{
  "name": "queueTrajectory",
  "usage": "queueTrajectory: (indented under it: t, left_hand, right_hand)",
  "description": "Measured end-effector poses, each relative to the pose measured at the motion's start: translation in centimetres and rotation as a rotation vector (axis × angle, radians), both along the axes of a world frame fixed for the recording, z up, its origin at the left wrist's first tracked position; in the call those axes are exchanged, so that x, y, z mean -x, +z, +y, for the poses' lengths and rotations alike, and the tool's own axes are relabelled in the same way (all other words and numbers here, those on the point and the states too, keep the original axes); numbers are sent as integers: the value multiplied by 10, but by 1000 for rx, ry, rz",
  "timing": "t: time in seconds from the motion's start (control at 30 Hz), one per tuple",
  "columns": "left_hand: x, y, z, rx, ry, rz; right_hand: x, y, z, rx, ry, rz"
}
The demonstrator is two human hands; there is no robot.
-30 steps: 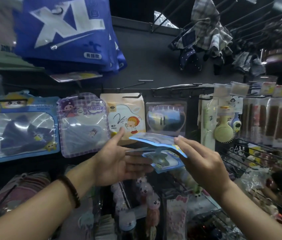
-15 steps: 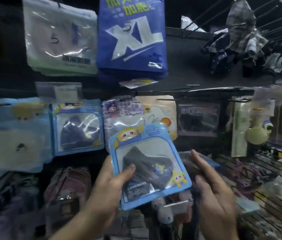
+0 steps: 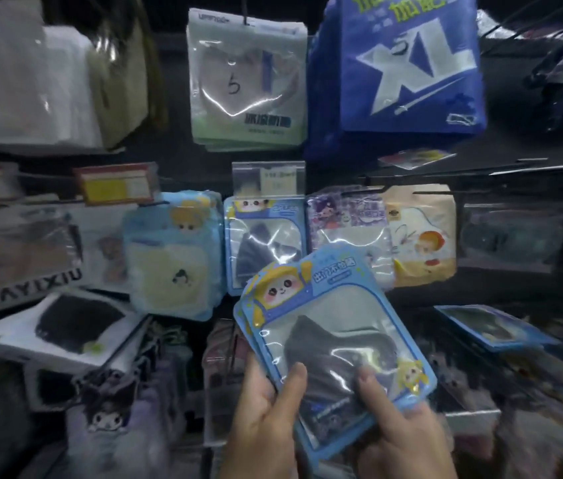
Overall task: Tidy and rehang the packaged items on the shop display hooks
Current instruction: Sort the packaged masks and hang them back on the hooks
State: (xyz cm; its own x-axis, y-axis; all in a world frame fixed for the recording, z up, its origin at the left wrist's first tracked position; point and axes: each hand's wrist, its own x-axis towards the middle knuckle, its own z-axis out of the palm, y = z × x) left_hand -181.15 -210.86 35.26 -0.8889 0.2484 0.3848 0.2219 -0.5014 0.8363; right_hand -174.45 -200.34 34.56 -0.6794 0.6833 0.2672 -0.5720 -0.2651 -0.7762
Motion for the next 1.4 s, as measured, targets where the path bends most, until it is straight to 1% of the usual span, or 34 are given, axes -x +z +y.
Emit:
queueTrajectory:
  t: [0.03,0.13,0.17,0.2,0.27,0.33,0.4,0.5,0.63,0.8,0.97,1.2,1.4]
  left_hand:
    - [9,4,-6,-29,3,7]
    - [41,24,-28,-73,109,-15]
    - [52,32,-36,-60,142,-13]
    - [58,41,-43,-11,156,4]
    - [69,52,-54,121,93,22]
    - [75,58,-61,213,-6,28]
    - [77,61,-65,286,-48,44]
    - [80,66,-71,384,-84,34]
    - [85,70,-70,509,-39,128]
    - [85,70,-61,507,32,184]
    - [86,67,-57,503,49,198]
    - [91,65,-57,482,-7,112]
    - [88,66,-53,441,-13,69]
  right_hand:
    - [3,0,3,-12,22,8]
    - [9,2,6,-12,197,24]
    - [10,3,6,-14,249,11]
    - [12,3,7,-11,253,-2]
    - [13,4,8,-36,216,4]
    - [15,7,12,-38,166,4]
    - [18,8,13,-44,123,11]
    - [20,7,13,-35,39,31]
    - [23,4,16,-69,35,54]
    - [26,6,14,-60,26,81]
    - [28,5,17,-64,-27,27]
    - [28,5,18,-112,-29,64]
    - [28,6,18,-112,-94,46]
